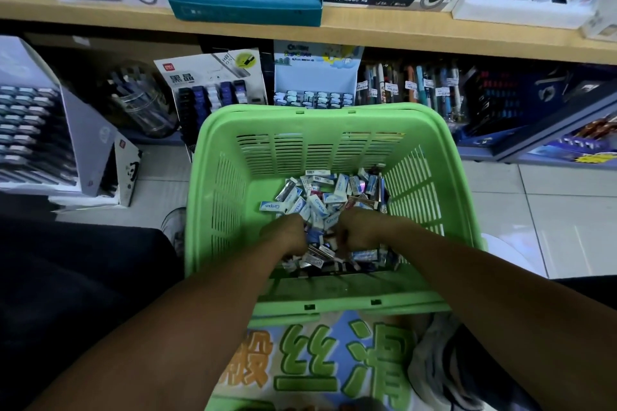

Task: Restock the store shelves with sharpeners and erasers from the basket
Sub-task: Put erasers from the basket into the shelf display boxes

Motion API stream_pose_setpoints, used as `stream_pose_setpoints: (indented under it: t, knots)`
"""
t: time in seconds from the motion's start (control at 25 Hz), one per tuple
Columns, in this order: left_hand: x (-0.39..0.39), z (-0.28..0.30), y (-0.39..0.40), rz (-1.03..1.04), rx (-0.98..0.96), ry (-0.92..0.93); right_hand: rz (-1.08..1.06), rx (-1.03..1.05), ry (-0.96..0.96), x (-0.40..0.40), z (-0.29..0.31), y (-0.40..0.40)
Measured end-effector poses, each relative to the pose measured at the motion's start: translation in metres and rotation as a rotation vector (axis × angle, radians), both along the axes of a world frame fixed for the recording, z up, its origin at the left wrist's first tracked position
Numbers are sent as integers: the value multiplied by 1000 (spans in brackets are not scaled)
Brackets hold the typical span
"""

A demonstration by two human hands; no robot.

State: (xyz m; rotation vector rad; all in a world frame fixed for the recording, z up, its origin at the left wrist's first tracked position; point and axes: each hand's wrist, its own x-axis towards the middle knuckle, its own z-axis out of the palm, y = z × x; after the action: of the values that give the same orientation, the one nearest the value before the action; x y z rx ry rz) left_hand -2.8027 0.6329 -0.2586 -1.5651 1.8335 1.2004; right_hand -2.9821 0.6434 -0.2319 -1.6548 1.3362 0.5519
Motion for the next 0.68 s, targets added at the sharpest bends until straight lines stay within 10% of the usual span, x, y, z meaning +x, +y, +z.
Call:
stream_pose_setpoints:
  t: [0.24, 0.36, 0.48, 0.68]
  knots:
    - [-1, 36, -18, 736, 514, 509, -1007, 93, -454, 5, 30, -2]
    - [-9, 35, -16, 841, 531, 598, -1107, 309, -581, 12, 33, 0]
    - [-13, 26, -13, 683, 371, 500, -834, 342, -389, 10, 32, -2]
    - [-6, 31, -11, -109, 221, 148, 293, 97, 226, 10, 14, 10]
